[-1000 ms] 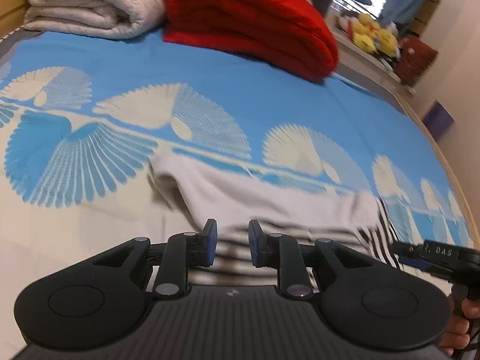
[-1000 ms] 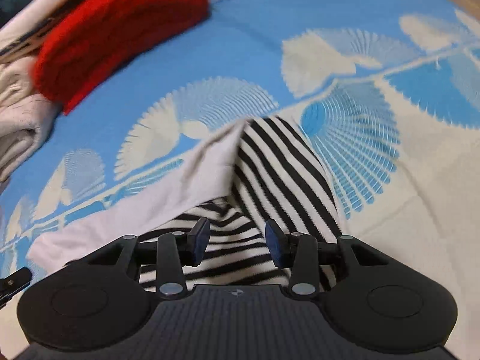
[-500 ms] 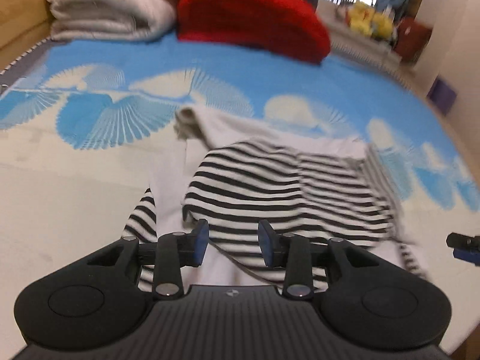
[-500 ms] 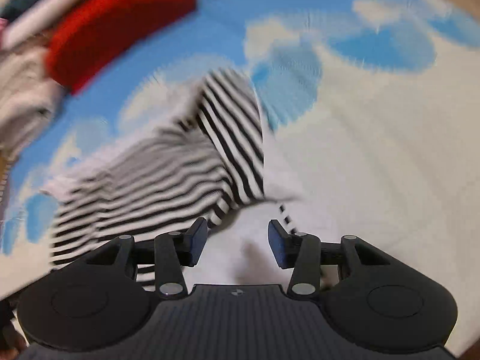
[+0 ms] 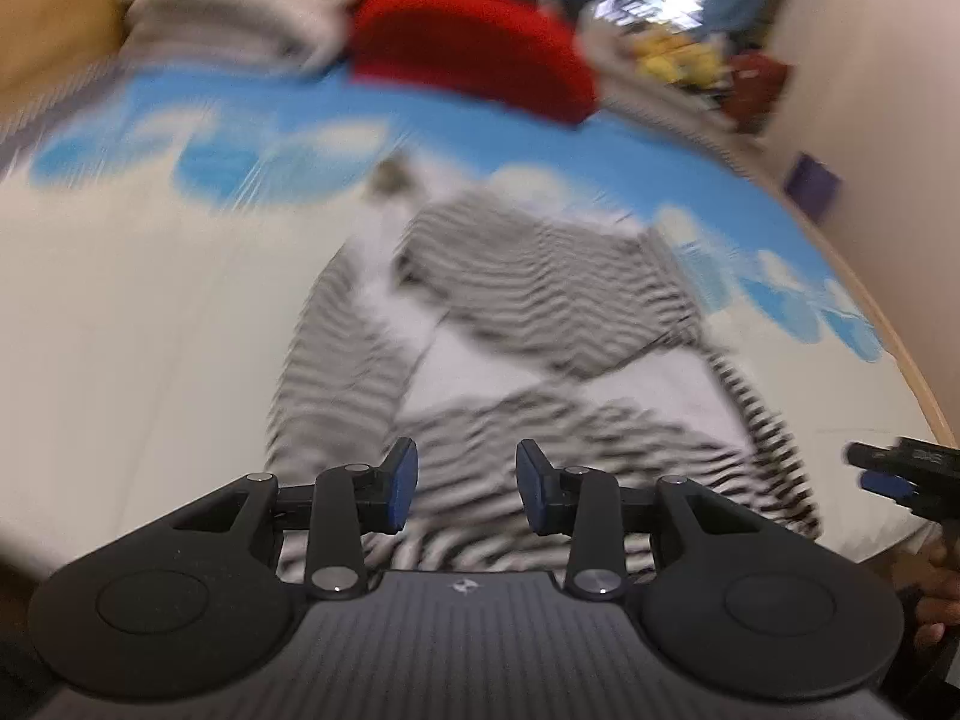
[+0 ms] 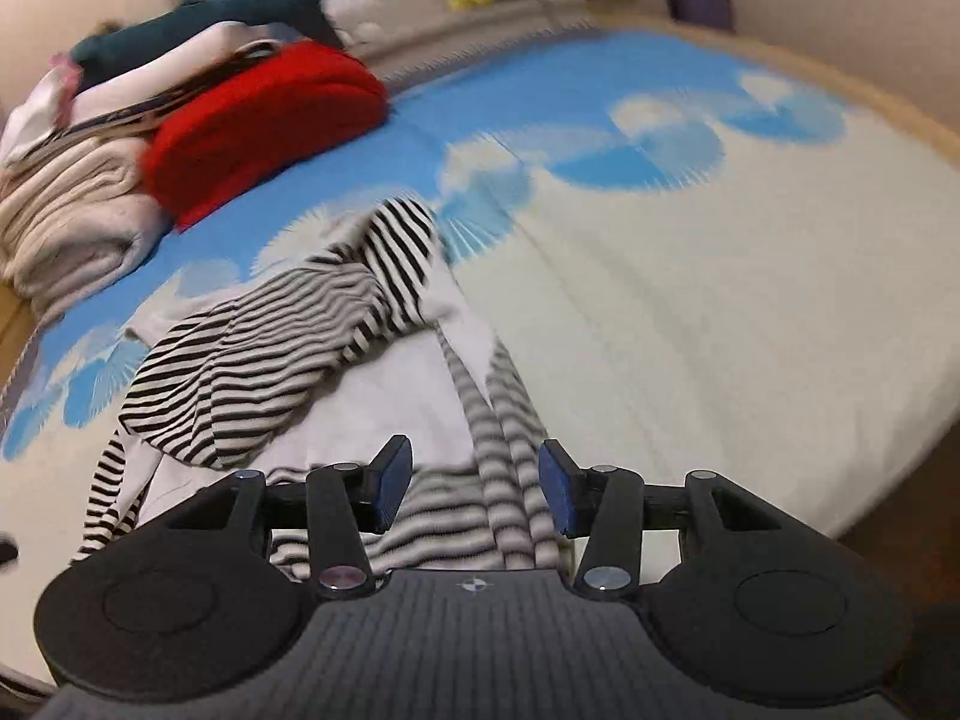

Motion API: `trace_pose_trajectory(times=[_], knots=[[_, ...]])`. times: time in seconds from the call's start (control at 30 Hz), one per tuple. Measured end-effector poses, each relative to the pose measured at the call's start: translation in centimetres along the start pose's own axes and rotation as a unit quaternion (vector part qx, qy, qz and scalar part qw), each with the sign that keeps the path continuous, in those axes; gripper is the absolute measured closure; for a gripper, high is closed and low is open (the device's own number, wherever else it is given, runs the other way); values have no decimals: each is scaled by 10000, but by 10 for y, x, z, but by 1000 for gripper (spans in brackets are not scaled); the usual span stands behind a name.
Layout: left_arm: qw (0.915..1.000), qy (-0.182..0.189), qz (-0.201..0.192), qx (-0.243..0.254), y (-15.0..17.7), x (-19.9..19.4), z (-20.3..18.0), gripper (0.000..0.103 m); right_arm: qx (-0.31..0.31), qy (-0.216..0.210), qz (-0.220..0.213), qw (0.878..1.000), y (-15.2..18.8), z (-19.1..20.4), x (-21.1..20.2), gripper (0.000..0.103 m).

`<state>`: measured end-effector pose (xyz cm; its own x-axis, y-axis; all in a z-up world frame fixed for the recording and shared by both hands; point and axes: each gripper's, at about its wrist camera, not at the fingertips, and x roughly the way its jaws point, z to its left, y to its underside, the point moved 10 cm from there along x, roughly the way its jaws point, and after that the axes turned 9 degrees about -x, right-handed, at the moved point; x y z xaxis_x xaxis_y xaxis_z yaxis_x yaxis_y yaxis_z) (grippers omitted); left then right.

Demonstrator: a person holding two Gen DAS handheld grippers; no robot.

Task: Fold small clothes

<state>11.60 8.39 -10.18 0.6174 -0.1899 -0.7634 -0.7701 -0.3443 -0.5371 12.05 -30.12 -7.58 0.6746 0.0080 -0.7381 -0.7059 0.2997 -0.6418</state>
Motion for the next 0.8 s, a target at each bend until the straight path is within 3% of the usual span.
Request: trace_pose_trajectory(times=[0.07, 0.13, 0.23, 0.37, 0.47, 0.6, 0.8], knots=[[9961, -89, 381, -785, 3, 14, 34, 63, -5, 46, 90, 9999, 5, -5, 5, 54], [9905, -57, 428, -1304, -5, 22, 55, 61, 86, 120, 208, 9997, 11, -10, 11, 54], [9872, -230, 477, -1507, -7, 32, 71, 42, 281, 24, 551, 9981, 22, -17, 27, 54], [9813, -327, 675, -1775, 1, 48, 76, 35, 241, 155, 850, 9960, 35, -25, 42, 49], [9816, -332, 705, -1744, 4, 57, 71, 30, 341, 126, 1068, 9936, 45, -28, 52, 48], [9842, -601, 766, -1480, 15, 69, 71, 30, 498, 40, 1288, 9904, 54, -24, 63, 48], [9812, -1051, 890, -1351, 28, 76, 83, 30, 400, 166, 1502, 9877, 64, -26, 70, 47]])
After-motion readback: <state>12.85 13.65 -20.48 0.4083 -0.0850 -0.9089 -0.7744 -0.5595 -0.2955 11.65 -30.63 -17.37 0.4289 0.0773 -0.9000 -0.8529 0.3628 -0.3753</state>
